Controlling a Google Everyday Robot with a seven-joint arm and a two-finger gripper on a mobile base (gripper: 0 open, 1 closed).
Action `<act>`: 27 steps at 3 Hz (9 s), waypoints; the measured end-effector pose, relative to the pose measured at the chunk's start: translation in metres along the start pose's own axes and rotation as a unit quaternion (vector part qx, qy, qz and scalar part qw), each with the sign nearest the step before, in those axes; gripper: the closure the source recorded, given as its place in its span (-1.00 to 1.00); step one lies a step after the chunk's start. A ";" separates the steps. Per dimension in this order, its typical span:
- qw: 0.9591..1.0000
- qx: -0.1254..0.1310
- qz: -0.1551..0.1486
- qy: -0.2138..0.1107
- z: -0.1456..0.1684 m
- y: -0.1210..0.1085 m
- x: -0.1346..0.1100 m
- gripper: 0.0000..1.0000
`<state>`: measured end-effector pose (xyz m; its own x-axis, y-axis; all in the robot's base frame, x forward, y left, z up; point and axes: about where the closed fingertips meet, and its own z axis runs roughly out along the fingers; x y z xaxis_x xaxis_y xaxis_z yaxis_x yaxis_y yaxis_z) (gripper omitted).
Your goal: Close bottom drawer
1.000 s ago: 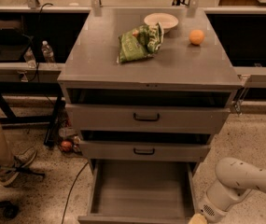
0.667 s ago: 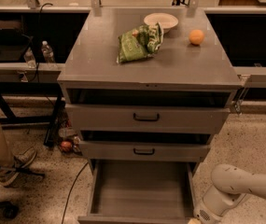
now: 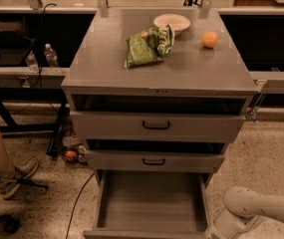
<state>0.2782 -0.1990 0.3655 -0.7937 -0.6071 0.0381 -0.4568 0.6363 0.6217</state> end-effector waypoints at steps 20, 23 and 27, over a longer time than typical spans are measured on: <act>0.944 0.188 -0.161 -0.216 0.141 -0.183 -0.143 1.00; 0.920 0.263 -0.196 -0.214 0.129 -0.197 -0.164 1.00; 0.884 0.303 -0.239 -0.265 0.105 -0.221 -0.215 1.00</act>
Offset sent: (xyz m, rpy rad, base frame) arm 0.0189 0.0160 -0.0452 0.1076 -0.1052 -0.0576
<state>0.5077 -0.1591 0.1377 -0.4556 -0.6695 -0.5867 -0.7944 0.6032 -0.0715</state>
